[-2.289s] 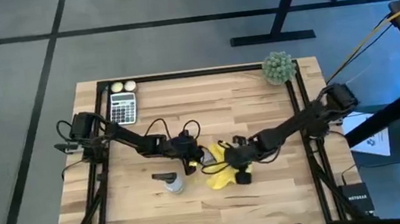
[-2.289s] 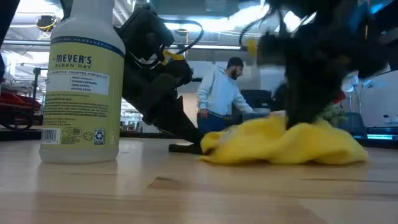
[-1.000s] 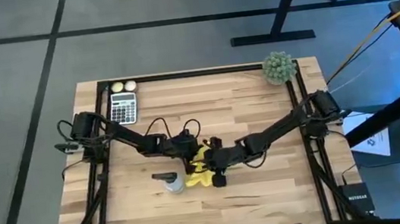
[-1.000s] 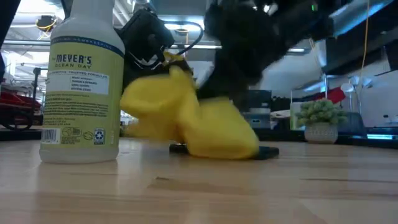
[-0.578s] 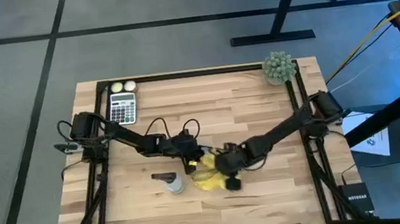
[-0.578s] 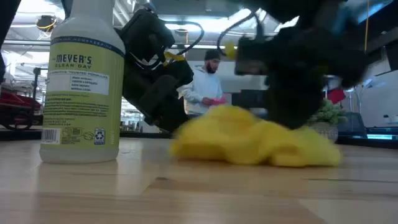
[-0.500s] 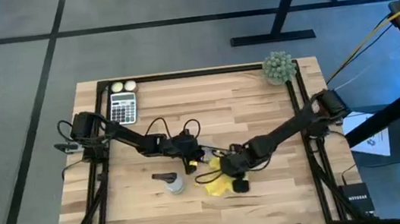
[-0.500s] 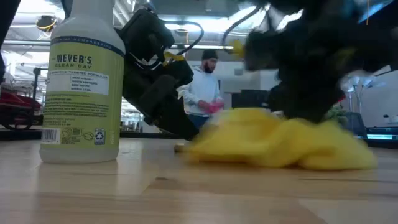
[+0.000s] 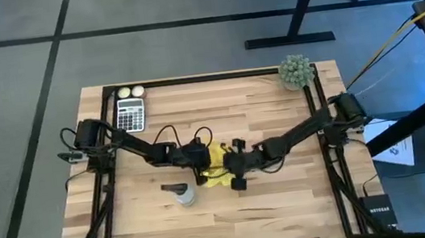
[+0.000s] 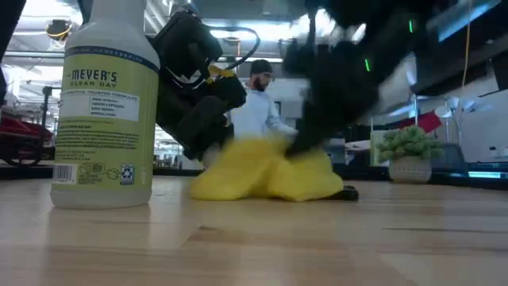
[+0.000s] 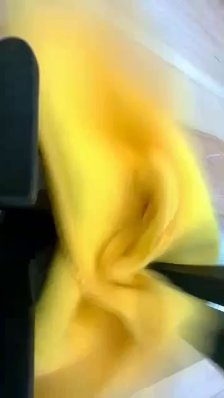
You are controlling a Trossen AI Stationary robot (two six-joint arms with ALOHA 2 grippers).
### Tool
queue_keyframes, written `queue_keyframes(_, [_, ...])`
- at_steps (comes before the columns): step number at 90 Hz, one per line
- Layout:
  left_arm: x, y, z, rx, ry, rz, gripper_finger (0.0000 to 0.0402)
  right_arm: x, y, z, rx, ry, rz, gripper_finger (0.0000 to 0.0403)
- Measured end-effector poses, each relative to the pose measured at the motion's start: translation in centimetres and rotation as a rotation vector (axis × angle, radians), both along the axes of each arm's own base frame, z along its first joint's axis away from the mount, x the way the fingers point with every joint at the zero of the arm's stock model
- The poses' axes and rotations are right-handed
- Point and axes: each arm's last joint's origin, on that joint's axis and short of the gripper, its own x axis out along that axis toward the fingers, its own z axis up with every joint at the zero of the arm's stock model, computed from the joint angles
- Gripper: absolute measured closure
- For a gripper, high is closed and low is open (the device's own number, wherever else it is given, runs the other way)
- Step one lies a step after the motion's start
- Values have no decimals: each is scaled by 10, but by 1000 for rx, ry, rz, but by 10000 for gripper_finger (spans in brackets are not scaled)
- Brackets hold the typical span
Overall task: Apply microfiber cloth
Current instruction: Wipe the front of the cellphone with a microfiber cloth
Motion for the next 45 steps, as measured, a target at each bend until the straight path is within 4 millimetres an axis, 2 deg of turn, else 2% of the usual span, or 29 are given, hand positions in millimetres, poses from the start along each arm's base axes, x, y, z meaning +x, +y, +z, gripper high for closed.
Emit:
queue_keyframes(12, [1,0,1,5,-6,-7,386,-15,5,-8,5,156,-13,388])
queue_keyframes(20, [1,0,1,6,-6,-7,386,-31,9,0,-27,252,-8,388])
queue_keyframes(28, [1,-2,1,7,-6,-12,386,-42,11,14,-32,271,0,388])
queue_keyframes(35, [1,-2,1,9,-7,-10,386,-48,10,29,-42,247,1,388])
queue_keyframes(45, [0,-2,0,9,-1,-10,386,-39,9,59,-100,47,-36,388])
